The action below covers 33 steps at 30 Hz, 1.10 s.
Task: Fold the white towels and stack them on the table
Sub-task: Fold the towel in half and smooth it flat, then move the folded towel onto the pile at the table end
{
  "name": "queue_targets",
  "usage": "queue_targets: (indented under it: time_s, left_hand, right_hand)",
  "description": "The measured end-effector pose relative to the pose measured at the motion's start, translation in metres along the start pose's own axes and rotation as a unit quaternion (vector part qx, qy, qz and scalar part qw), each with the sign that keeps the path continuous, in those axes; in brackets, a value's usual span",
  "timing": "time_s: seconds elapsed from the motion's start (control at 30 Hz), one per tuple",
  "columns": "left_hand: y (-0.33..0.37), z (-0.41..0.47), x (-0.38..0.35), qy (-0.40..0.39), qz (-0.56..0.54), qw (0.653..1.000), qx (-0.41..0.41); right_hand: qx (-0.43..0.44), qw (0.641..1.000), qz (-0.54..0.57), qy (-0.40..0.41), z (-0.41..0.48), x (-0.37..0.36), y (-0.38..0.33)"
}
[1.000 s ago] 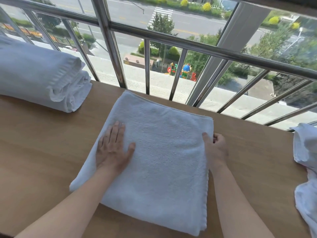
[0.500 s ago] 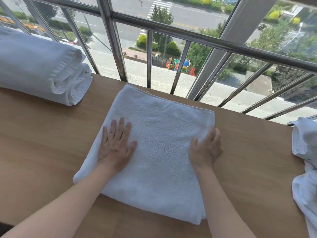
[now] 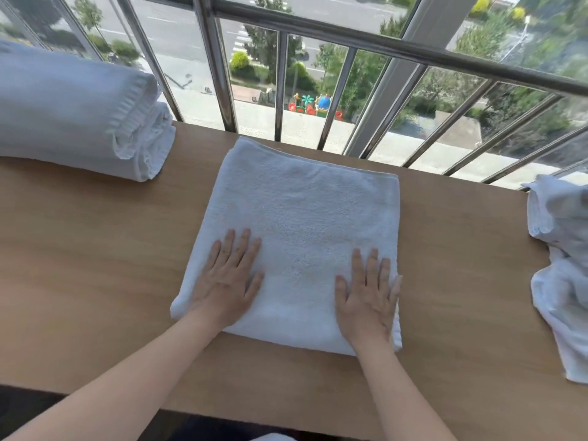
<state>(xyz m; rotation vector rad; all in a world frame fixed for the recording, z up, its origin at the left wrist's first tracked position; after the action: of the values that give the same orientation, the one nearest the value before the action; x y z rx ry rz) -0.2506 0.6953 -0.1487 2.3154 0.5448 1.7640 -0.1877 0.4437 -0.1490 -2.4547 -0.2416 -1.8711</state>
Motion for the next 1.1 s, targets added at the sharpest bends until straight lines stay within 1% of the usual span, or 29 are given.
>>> queue_targets:
  time_s: [0.07,0.13,0.17,0.2,0.33,0.4,0.47,0.53,0.57,0.63,0.67,0.73,0.83,0.97,1.03,1.1]
  left_hand:
    - [0.009,-0.016,-0.003,-0.018,-0.006,0.996,-0.087]
    - [0.007,-0.037,-0.007,-0.013,0.028,0.988,-0.152]
    - [0.002,-0.045,-0.008,-0.006,0.046,0.985,-0.164]
    - [-0.004,-0.052,-0.009,-0.004,0.059,0.985,-0.165]
    - [-0.027,-0.064,-0.009,0.017,0.073,0.986,-0.15]
    - [-0.035,-0.068,-0.009,0.029,0.075,0.984,-0.16]
    - [-0.039,-0.07,-0.01,0.038,0.08,0.981,-0.172]
    - [-0.043,-0.072,-0.01,0.042,0.074,0.981,-0.175]
    - [-0.044,-0.074,-0.01,0.043,0.068,0.98,-0.183]
    - [-0.05,-0.077,-0.007,0.048,0.053,0.975,-0.21]
    - [-0.054,-0.08,-0.005,0.055,0.046,0.971,-0.228]
    - [-0.061,-0.084,0.0,0.082,0.029,0.961,-0.263]
    - [-0.064,-0.085,0.008,0.112,0.006,0.952,-0.286]
    - [-0.065,-0.085,0.017,0.118,-0.045,0.95,-0.287]
    - [-0.073,-0.083,0.024,0.13,-0.085,0.95,-0.27]
    - [-0.077,-0.078,0.031,0.129,-0.117,0.955,-0.239]
  right_hand:
    - [0.092,0.995,0.025,0.028,-0.028,0.0,-0.031]
    - [0.191,0.981,0.017,0.042,-0.059,-0.011,-0.06]
    - [0.213,0.976,-0.001,0.042,-0.068,-0.018,-0.066]
    - [0.215,0.976,-0.014,0.037,-0.072,-0.023,-0.067]
    - [0.138,0.99,-0.016,0.016,-0.072,-0.03,-0.048]
    - [0.083,0.996,-0.013,-0.003,-0.074,-0.033,-0.034]
    - [0.052,0.998,-0.019,-0.021,-0.077,-0.033,-0.031]
    - [0.062,0.997,-0.012,-0.034,-0.082,-0.029,-0.041]
    - [0.084,0.996,-0.016,-0.036,-0.085,-0.026,-0.05]
    - [0.132,0.989,-0.057,-0.036,-0.092,-0.024,-0.066]
    - [0.139,0.987,-0.076,-0.041,-0.093,-0.024,-0.07]
    - [0.125,0.986,-0.096,-0.053,-0.093,-0.023,-0.074]
    - [0.111,0.988,-0.104,-0.039,-0.094,-0.011,-0.085]
    - [0.091,0.994,-0.065,-0.015,-0.091,0.006,-0.092]
    - [0.077,0.997,0.008,0.021,-0.089,0.02,-0.086]
    - [0.058,0.991,0.093,0.073,-0.087,0.035,-0.076]
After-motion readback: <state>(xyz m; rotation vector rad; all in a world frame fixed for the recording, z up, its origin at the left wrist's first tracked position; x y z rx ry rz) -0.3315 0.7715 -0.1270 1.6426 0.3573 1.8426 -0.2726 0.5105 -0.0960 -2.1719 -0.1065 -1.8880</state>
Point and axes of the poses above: each hand's wrist, its own z-axis towards the middle knuckle, its own x-axis out of the back of the hand, y = z × x, the point moved 7 cm from there along z, towards the middle knuckle, and after that the axes turned 10 degrees about -z, right-handed, at the moved point
